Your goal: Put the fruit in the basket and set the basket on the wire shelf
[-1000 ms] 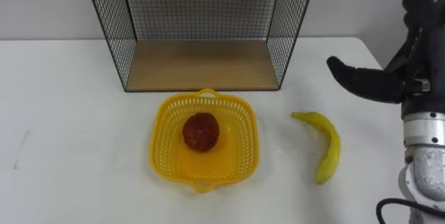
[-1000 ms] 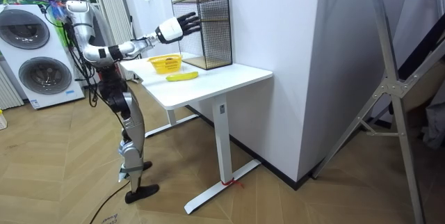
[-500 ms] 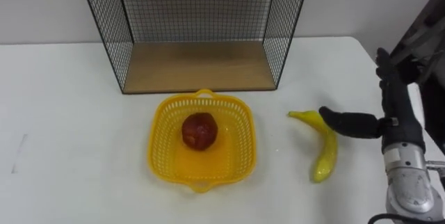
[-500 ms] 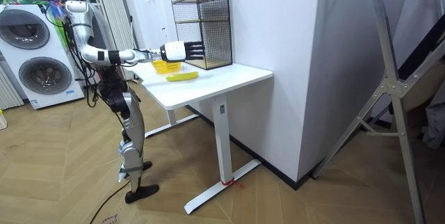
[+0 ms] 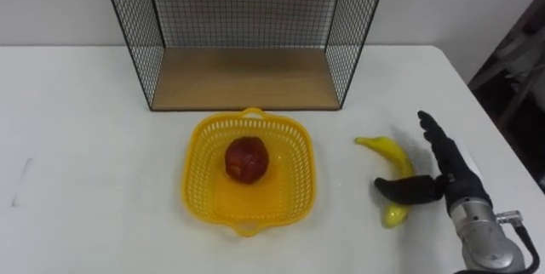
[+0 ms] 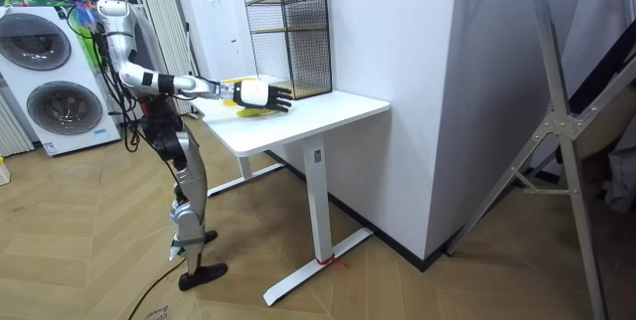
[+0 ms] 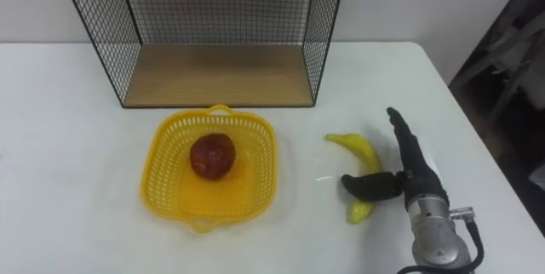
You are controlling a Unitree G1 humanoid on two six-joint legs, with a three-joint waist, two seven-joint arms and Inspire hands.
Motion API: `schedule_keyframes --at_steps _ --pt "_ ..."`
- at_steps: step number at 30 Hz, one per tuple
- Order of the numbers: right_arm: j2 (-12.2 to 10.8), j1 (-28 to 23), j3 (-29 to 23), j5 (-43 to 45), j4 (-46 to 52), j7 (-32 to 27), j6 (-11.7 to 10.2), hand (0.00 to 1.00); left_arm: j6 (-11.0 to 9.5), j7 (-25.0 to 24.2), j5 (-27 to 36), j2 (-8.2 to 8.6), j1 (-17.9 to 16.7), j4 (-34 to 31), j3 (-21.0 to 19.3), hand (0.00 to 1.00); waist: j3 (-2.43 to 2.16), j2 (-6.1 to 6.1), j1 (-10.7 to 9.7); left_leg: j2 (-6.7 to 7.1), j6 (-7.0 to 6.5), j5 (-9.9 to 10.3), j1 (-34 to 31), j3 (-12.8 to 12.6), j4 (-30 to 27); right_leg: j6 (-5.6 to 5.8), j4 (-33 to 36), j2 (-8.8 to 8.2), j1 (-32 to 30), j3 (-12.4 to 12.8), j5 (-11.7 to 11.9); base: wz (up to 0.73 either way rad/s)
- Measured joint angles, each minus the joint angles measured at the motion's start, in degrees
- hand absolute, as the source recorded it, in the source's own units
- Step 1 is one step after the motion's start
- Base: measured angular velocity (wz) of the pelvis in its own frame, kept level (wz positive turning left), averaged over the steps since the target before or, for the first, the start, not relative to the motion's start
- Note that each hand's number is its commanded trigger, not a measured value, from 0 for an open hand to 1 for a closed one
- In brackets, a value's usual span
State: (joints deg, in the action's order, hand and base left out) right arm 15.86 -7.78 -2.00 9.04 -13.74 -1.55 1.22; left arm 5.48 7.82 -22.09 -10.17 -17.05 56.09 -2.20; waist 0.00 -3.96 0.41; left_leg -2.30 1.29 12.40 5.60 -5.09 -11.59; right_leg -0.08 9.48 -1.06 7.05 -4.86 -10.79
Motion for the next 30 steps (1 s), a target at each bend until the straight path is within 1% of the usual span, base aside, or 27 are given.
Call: schedule_keyframes --at_steps 2,4,5,6,8,10,11,12,13,20,22,26,30 --pt "0.0 0.4 0.2 0.0 -1.5 0.7 -0.4 0.00 0.6 -0.1 0.0 -0.01 0.1 0.0 0.0 0.00 -0.15 -0.16 0.0 0.00 0.00 0.0 0.0 0.1 -0.2 -0.01 -0.2 0.01 0.2 -0.1 0.0 0.05" --pt "0.0 0.7 0.2 0.1 -2.7 1.9 -0.3 0.00 1.1 -0.8 0.0 0.01 0.0 0.0 0.0 0.00 -0.45 -0.59 0.2 0.01 0.00 0.0 0.0 0.3 -0.3 -0.02 -0.8 0.03 0.5 -0.2 0.0 0.03" --pt "0.0 1.2 0.2 0.5 -4.4 2.3 -0.6 0.00 1.6 -0.9 0.0 0.02 0.1 0.0 0.0 0.00 -0.59 -0.80 0.1 0.02 0.00 0.0 0.1 0.4 -0.2 -0.01 -0.8 0.04 0.6 -0.1 0.0 0.00" --pt "0.0 1.4 0.2 0.6 -5.1 2.5 -1.0 0.00 1.8 -1.0 0.0 0.02 0.0 0.0 -0.1 0.00 -0.63 -0.87 0.1 0.03 0.00 0.0 0.1 0.4 -0.2 -0.02 -0.8 0.04 0.8 -0.1 0.0 0.00" --pt "0.0 2.2 0.1 0.8 -6.8 3.2 -1.3 0.00 3.0 -1.1 0.0 0.02 -0.3 0.0 -0.1 0.00 -0.64 -0.93 -0.1 0.07 -0.01 0.0 0.2 0.5 -0.2 -0.01 -0.8 0.02 1.0 -0.2 0.0 0.00" --pt "0.0 2.2 0.1 0.8 -7.7 3.5 -1.6 0.00 3.5 -1.1 -0.1 -0.06 -0.2 0.0 -0.1 0.00 -0.64 -0.91 -0.2 0.07 -0.01 0.0 0.2 0.8 -0.2 -0.01 -0.8 0.03 1.2 -0.4 0.0 0.05" --pt "0.0 2.2 0.1 0.9 -7.9 3.6 -1.7 0.58 3.8 -1.1 -0.1 -0.05 -0.1 -0.1 -0.1 0.00 -0.64 -0.91 -0.3 0.07 -0.01 0.0 0.2 1.0 -0.2 -0.02 -0.8 0.04 1.3 -0.4 0.0 0.06" --pt "0.0 2.2 0.1 0.9 -7.9 3.6 -1.7 0.82 4.0 -1.1 -0.1 -0.05 -0.2 -0.1 0.0 0.00 -0.64 -0.91 -0.3 0.07 -0.01 0.0 0.2 1.1 -0.2 -0.02 -0.8 0.04 1.4 -0.5 0.0 0.07" --pt "0.0 2.2 0.1 1.1 -8.0 3.8 -1.7 1.00 4.4 -1.1 -0.1 -0.05 -0.2 -0.5 0.0 0.00 -0.65 -0.91 -0.3 0.07 0.00 0.0 0.2 1.2 -0.3 -0.02 -0.8 0.04 1.4 -0.7 0.0 0.06" --pt "-0.1 2.3 -1.3 3.8 -8.4 4.0 -1.6 1.00 4.7 -0.2 -0.1 0.00 -0.2 -2.6 0.1 0.00 -0.66 -0.88 -0.3 0.08 0.02 0.1 0.2 1.6 -1.1 -0.03 -0.8 0.02 2.0 -1.4 0.0 0.05" --pt "0.2 3.2 -2.1 4.0 -9.7 3.5 -1.6 1.00 4.8 0.7 -0.1 0.05 -0.2 -3.1 0.1 0.00 -0.67 -0.87 -0.2 0.08 0.02 0.1 0.2 1.8 -1.2 -0.07 -0.8 0.05 2.1 -1.6 0.0 0.04" --pt "0.5 4.1 -2.5 7.9 -10.6 1.6 -1.5 1.00 5.0 1.7 -0.1 0.05 -0.2 -3.1 0.0 0.00 -0.71 -0.83 -0.1 0.07 0.03 0.1 0.1 2.1 -1.3 -0.10 -0.8 0.09 2.2 -1.8 0.1 0.02" --pt "0.2 4.1 -2.5 10.1 -10.6 0.8 -1.5 1.00 4.9 1.8 -0.1 0.05 -0.1 -3.2 0.0 0.00 -0.78 -0.71 -0.1 0.06 0.05 0.3 0.1 2.1 -1.7 -0.10 -0.8 0.11 2.3 -1.8 0.1 0.00"
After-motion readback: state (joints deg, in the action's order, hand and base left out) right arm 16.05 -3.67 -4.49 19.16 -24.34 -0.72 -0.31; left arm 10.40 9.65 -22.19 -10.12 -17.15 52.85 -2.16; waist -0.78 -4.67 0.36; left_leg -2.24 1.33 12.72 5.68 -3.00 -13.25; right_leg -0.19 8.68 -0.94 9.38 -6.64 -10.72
